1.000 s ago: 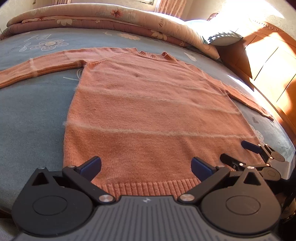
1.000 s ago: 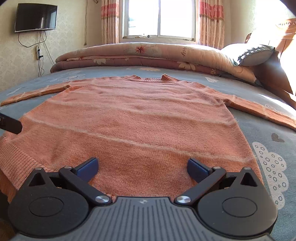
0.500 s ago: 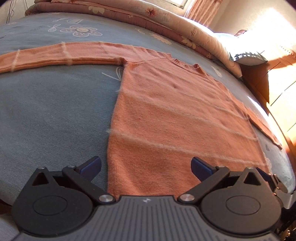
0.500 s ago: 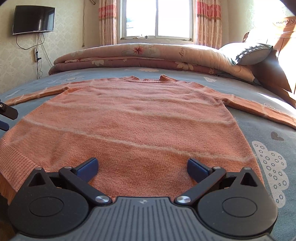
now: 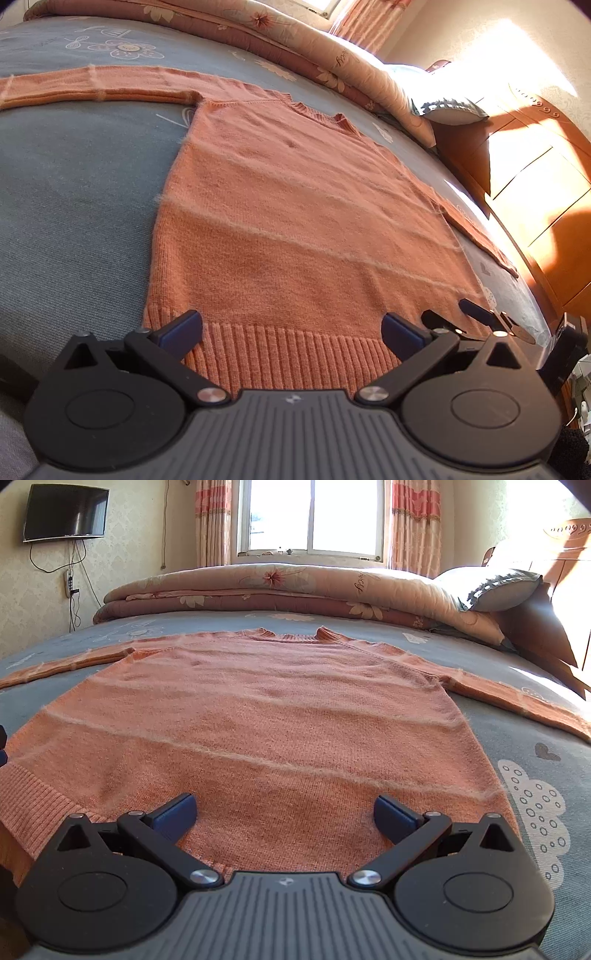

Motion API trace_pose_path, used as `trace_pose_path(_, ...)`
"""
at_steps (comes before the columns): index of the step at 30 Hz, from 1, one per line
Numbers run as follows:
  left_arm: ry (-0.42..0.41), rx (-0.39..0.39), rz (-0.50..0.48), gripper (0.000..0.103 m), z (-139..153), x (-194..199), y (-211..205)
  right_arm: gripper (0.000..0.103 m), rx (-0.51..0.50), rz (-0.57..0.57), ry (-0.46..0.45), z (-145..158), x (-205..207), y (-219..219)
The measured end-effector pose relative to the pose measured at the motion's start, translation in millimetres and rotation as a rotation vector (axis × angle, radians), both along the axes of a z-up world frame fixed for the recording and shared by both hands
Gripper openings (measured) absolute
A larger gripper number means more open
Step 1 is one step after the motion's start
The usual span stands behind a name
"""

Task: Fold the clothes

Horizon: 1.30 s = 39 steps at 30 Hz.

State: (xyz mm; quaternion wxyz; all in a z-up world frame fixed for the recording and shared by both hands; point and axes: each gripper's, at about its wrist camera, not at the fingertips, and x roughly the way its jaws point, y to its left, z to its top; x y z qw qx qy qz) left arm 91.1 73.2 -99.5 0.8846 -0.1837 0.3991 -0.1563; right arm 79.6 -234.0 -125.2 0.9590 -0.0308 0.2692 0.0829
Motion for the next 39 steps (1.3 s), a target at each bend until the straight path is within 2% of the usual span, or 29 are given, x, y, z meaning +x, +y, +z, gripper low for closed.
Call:
trace_pose_path(9,-0.001,0.026,0.021,0.102,-1,4,-6,0.103,0.038,-0.055,0.020,1,-25,-7)
trace_pose_path(14,-0.018,0.099,-0.008,0.102,-1,2,-15,0.103,0.059,-0.108,-0.004,2,-57,-21)
trace_pose_path(19,-0.001,0.218,-0.044,0.102,8,5,-34,0.103,0.109,-0.120,-0.010,8,-60,-28)
trace_pose_path(21,-0.052,0.251,-0.081,0.102,18,5,-46,0.103,0.120,-0.105,-0.019,15,-56,-29)
trace_pose_path(23,-0.107,0.283,-0.114,0.102,26,10,-57,0.103,0.072,-0.078,-0.037,25,-46,-29)
trace_pose_path(26,-0.134,0.290,-0.160,0.102,28,28,-73,0.103,0.032,-0.020,-0.046,35,-30,-35)
trace_pose_path(30,-0.067,0.273,-0.138,0.102,9,53,-82,0.103,0.176,0.014,0.047,25,-11,-56)
trace_pose_path(32,-0.053,0.268,-0.124,0.102,0,60,-85,0.103,0.321,0.016,0.114,13,-9,-66)
trace_pose_path(33,-0.083,0.273,-0.123,0.102,-2,54,-85,0.103,0.333,0.012,0.088,12,-13,-67)
trace_pose_path(36,-0.117,0.271,-0.126,0.102,-7,43,-82,0.103,0.362,0.020,0.088,10,-15,-71)
trace_pose_path(39,-0.141,0.277,-0.140,0.102,-8,37,-81,0.103,0.332,0.021,0.084,10,-15,-66)
